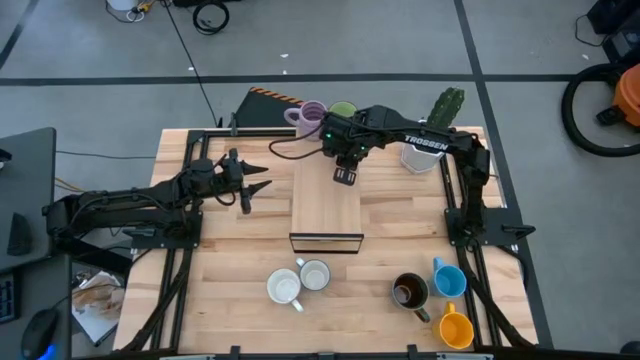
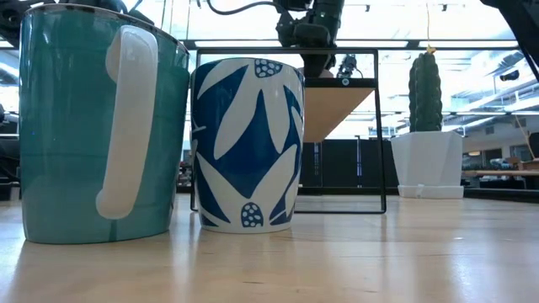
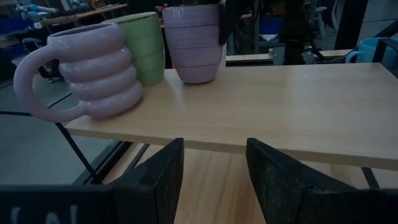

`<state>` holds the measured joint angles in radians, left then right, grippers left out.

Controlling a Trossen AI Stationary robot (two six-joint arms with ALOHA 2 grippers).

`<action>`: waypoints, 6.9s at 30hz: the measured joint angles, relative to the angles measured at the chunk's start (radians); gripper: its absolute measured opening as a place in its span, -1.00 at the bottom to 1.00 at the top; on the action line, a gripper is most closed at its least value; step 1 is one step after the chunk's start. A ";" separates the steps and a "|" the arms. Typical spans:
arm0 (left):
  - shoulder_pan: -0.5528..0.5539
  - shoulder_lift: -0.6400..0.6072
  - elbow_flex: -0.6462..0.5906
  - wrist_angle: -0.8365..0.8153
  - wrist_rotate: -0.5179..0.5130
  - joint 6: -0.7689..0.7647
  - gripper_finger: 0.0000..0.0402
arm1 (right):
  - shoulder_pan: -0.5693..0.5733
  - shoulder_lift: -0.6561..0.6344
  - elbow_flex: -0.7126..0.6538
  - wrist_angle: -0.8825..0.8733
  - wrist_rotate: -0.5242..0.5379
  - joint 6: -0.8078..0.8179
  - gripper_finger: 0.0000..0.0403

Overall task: Place coffee mugs
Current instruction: Put the violet mug on the shelf, then put the blue-green mug on the shelf

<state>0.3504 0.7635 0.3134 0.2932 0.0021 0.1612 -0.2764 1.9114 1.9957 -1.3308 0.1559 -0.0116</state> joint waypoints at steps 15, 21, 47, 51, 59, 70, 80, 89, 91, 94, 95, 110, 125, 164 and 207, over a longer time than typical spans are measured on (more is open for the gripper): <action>0.000 0.002 0.000 -0.011 0.000 0.005 -0.10 | 0.013 -0.001 0.070 -0.016 0.079 0.032 -0.31; 0.000 0.002 0.000 -0.016 0.000 0.007 -0.10 | 0.026 0.000 0.070 -0.015 0.075 0.034 -0.31; 0.000 0.002 0.000 -0.030 0.001 0.000 -0.10 | 0.075 -0.002 0.098 0.082 0.203 0.007 -0.31; 0.000 0.002 0.000 -0.039 0.001 -0.026 -0.10 | 0.092 -0.002 0.098 0.092 0.211 0.000 -0.31; -0.023 0.002 -0.011 -0.047 0.132 -0.122 -0.10 | 0.163 -0.067 0.098 0.082 0.240 -0.011 -0.31; -0.360 0.002 -0.045 0.108 0.125 -0.136 -0.10 | 0.382 -0.196 -0.077 0.068 0.310 0.166 -0.31; -0.711 0.002 0.038 0.048 -0.209 -0.205 -0.10 | 0.565 -0.370 -0.329 0.094 0.489 0.353 -0.31; -0.906 0.143 0.285 -0.427 -0.390 -0.613 -0.10 | 0.612 -0.570 -0.671 0.354 0.560 0.340 -0.31; -0.931 0.188 0.324 -0.488 -0.390 -0.725 -0.10 | 0.618 -0.602 -0.726 0.398 0.561 0.339 -0.31; -0.951 0.263 0.386 -0.579 -0.391 -0.886 -0.10 | 0.626 -0.635 -0.796 0.477 0.561 0.329 -0.31; -0.956 0.291 0.408 -0.612 -0.391 -0.933 -0.10 | 0.630 -0.644 -0.817 0.501 0.561 0.323 -0.31; -0.913 0.725 0.854 -1.038 -0.309 -1.153 -0.10 | 0.644 -0.655 -0.893 0.628 0.558 0.216 -0.31; -0.844 0.822 0.886 -1.126 -0.193 -1.122 -0.10 | 0.688 -0.655 -0.893 0.655 0.531 0.192 -0.31; -0.882 0.798 0.873 -1.248 -0.078 -0.019 -0.81 | 0.700 -0.655 -0.893 0.664 0.523 0.226 -0.31; -0.883 0.800 1.121 -1.264 -0.102 -0.963 -0.14 | 0.700 -0.654 -0.893 0.663 0.497 0.203 -0.31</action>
<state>-0.5324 1.5639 1.4345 -0.9709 -0.0996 -0.8019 0.4236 1.2570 1.1030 -0.6678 0.6529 0.1916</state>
